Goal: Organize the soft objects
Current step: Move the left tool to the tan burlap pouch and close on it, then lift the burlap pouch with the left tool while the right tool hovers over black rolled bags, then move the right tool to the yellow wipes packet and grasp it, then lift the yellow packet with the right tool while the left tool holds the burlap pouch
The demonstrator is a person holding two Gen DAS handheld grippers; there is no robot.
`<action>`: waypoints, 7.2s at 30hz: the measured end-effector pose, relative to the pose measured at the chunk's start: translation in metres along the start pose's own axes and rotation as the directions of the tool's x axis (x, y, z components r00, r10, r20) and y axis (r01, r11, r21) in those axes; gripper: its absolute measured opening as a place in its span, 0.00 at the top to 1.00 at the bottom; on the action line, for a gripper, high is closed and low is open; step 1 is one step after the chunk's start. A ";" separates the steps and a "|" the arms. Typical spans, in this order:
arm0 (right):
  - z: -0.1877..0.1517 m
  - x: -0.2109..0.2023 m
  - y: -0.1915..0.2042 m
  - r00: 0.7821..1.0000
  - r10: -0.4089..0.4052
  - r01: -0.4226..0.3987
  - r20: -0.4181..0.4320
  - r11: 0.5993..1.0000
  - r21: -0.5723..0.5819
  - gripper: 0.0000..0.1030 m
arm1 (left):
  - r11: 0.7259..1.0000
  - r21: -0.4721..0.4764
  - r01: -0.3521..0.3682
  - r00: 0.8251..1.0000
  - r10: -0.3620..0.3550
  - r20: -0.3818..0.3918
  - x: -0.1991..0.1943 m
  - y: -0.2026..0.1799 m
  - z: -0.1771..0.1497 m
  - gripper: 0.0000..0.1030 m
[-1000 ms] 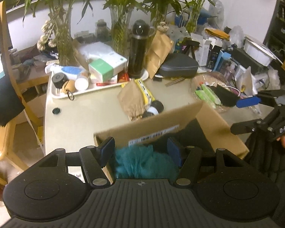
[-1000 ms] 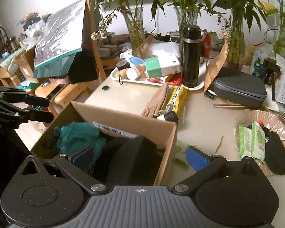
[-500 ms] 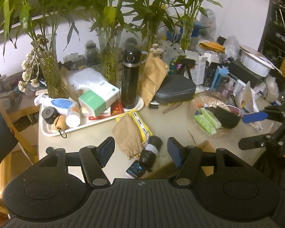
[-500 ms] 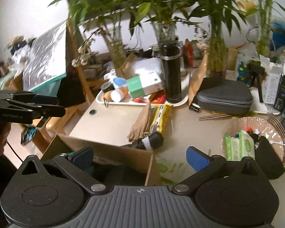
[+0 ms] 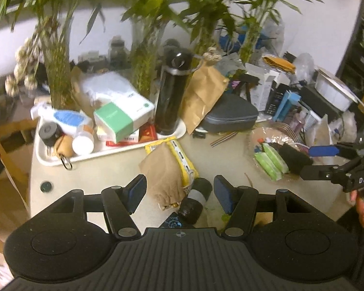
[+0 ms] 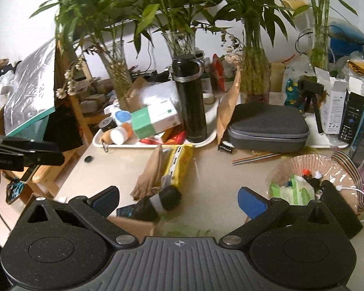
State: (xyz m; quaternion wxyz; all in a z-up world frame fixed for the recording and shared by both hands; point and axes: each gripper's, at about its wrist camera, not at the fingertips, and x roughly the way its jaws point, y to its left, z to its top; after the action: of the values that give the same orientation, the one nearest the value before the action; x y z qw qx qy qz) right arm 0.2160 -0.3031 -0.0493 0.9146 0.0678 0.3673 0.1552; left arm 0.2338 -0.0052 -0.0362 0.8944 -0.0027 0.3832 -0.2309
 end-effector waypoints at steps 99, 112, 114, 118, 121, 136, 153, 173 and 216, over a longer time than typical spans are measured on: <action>0.020 0.123 -0.030 0.988 0.073 -0.072 -0.134 0.997 0.011 0.00 | 0.993 -0.117 -0.006 0.990 0.023 0.140 -0.022 0.022 0.028 0.97; 0.024 0.158 -0.018 0.969 0.137 -0.152 -0.205 0.986 -0.062 0.00 | 0.994 -0.111 -0.004 0.988 0.021 0.154 -0.031 0.026 0.025 0.97; 0.024 0.164 -0.016 0.966 0.145 -0.164 -0.213 0.983 -0.076 0.00 | 0.994 -0.112 -0.002 0.988 0.020 0.156 -0.032 0.026 0.025 0.97; 0.027 0.176 -0.014 0.962 0.157 -0.180 -0.224 0.980 -0.089 0.00 | 0.993 -0.114 -0.015 0.987 0.033 0.159 -0.033 0.026 0.027 0.97; 0.029 0.186 -0.013 0.958 0.161 -0.186 -0.237 0.979 -0.089 0.00 | 0.993 -0.113 -0.035 0.987 0.052 0.149 -0.032 0.026 0.026 0.97; 0.076 0.253 0.025 0.894 0.024 -0.091 -0.448 0.987 -0.130 0.00 | 0.962 -0.098 -0.253 0.961 0.262 0.089 -0.023 0.036 0.026 0.97; 0.060 0.341 0.048 0.826 -0.129 0.137 -0.549 0.990 -0.027 0.00 | 0.934 -0.002 -0.358 0.932 0.358 -0.052 -0.007 0.043 0.019 0.97; 0.062 0.303 0.057 0.894 -0.140 0.119 -0.425 0.990 -0.076 0.42 | 0.948 -0.009 -0.318 0.947 0.317 -0.055 -0.001 0.043 0.019 0.97; 0.074 0.006 0.078 0.986 0.091 -0.117 -0.137 0.974 -0.193 0.42 | 1.000 -0.009 -0.021 0.982 0.022 0.185 -0.130 -0.021 0.008 0.97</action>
State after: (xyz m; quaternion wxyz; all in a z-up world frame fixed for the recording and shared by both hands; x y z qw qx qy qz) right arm 0.2529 -0.2289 0.0186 0.8819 -0.0157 0.4034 0.2433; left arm 0.1530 0.0285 0.0620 0.9285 -0.0233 0.2992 -0.2185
